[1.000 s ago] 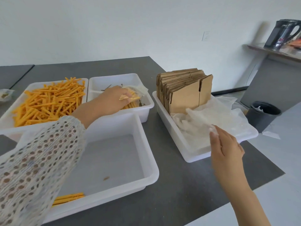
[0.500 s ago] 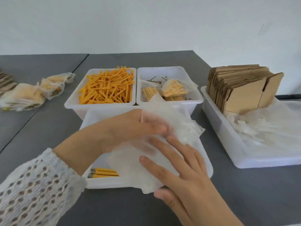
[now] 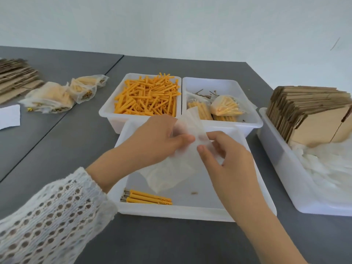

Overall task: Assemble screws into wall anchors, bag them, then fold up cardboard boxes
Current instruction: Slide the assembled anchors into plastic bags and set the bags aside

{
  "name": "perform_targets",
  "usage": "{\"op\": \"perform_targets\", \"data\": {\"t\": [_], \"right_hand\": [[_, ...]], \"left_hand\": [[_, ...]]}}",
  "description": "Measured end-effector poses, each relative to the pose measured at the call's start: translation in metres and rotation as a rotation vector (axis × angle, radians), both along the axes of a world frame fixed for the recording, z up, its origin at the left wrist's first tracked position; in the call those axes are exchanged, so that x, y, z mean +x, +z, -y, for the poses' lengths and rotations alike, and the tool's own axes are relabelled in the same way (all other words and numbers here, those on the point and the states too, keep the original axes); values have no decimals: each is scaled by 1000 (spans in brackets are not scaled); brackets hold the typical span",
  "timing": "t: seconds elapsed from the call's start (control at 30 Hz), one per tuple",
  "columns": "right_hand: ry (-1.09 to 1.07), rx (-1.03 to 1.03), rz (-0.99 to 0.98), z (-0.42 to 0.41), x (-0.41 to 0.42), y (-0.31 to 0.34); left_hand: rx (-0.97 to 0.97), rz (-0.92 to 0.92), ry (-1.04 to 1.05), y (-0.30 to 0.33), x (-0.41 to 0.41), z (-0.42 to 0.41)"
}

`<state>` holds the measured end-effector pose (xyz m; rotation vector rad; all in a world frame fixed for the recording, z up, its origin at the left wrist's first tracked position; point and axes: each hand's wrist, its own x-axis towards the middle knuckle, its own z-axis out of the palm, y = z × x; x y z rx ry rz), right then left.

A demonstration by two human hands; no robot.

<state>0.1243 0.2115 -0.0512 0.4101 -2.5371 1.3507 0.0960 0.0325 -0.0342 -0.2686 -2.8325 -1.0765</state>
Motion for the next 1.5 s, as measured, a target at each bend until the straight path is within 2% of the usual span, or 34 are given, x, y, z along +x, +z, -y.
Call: {"op": "perform_targets", "data": {"t": [0.07,0.13,0.4,0.5,0.6,0.67,0.8,0.87,0.97,1.1,1.23,1.27,1.3,1.37,1.43,1.5], "right_hand": [[-2,-59,-21,11,-8,3],[-3,-74,-53,19,-17,8],[20,342,-209,45,-101,28],[54,337,-154,52,-111,2],[119,338,11,56,-113,-25],[137,279,81,56,-114,-28],[171,53,294,49,-117,-19],[178,-50,393,46,-119,-13],[172,-120,390,40,-124,-5],[234,-189,367,38,-122,-1],[278,-395,473,32,-124,5],[237,-347,451,29,-123,8],[175,-205,393,25,-122,10],[95,185,254,15,-116,11],[193,486,246,15,-97,10],[436,754,368,28,-72,7]], "left_hand": [[-61,-14,62,0,-9,5],[-24,-10,76,-1,-18,11],[-54,-15,217,-18,-64,21],[-149,66,251,-40,-75,18],[-252,-20,267,-58,-76,18],[-333,-119,234,-59,-70,20],[-344,-355,224,-53,-61,17],[-475,-472,234,-51,-60,13],[-667,-403,198,-54,-61,9],[-652,-356,133,-52,-62,8],[-582,-355,114,-50,-66,9],[-526,-354,109,-50,-66,11],[-465,-363,109,-50,-67,13],[-349,-412,140,-48,-68,17],[-225,-459,198,-45,-69,18],[-98,-467,240,-44,-70,17]]}}
